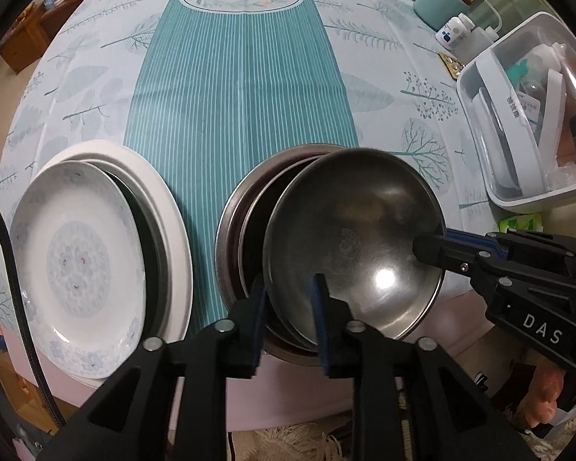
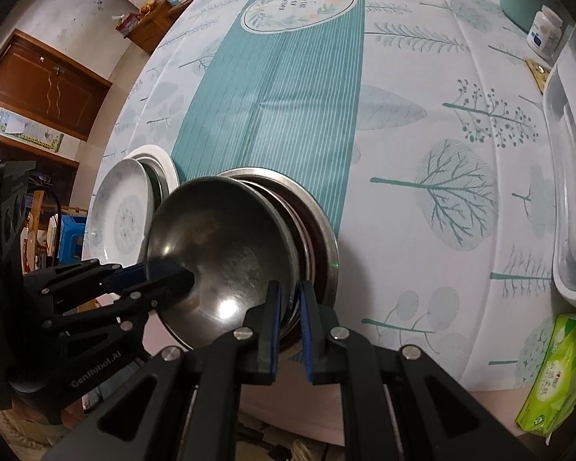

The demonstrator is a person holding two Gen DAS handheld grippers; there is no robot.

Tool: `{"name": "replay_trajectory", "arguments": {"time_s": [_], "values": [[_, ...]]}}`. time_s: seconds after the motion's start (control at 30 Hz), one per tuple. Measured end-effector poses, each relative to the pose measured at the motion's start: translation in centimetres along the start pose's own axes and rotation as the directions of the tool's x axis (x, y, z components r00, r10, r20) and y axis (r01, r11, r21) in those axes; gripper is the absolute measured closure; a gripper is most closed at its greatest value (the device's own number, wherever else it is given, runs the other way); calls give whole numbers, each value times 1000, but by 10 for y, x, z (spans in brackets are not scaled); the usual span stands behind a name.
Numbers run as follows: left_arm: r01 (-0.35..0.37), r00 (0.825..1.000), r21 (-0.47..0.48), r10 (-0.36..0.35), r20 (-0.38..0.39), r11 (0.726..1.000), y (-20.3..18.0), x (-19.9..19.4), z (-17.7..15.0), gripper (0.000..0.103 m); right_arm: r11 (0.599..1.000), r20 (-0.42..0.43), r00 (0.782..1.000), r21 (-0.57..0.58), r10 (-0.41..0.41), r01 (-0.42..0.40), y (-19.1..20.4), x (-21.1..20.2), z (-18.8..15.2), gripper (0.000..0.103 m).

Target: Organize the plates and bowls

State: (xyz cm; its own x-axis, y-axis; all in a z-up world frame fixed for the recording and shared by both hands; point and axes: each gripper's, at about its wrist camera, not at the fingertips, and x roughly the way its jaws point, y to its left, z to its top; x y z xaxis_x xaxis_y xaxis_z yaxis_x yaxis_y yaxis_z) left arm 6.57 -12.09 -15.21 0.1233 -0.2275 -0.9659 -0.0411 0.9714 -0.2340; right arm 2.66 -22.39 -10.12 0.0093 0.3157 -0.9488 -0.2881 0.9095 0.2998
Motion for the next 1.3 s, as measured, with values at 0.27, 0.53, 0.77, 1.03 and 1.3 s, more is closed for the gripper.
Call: {"name": "replay_trajectory", "arguments": {"time_s": [0.27,0.53,0.77,1.03,1.3], "values": [[-6,1000,16,6,12,1000,-3,-1,4,73,999,-8,999,-9,-42,42,0,5,0,91],[-49,996,32,46,75,998,0,-19,9,49,998,6,998,-8,-57,57,2,3,2,85],[-49,992,28,45,115,998,6,-30,9,39,999,28,999,1,-43,43,4,-4,2,85],[-34,984,14,31,175,999,13,-43,7,26,999,84,996,-4,-33,33,10,-18,2,77],[-32,983,-15,34,178,999,30,-42,7,23,1000,118,993,-12,-22,24,9,-24,0,66]]}}
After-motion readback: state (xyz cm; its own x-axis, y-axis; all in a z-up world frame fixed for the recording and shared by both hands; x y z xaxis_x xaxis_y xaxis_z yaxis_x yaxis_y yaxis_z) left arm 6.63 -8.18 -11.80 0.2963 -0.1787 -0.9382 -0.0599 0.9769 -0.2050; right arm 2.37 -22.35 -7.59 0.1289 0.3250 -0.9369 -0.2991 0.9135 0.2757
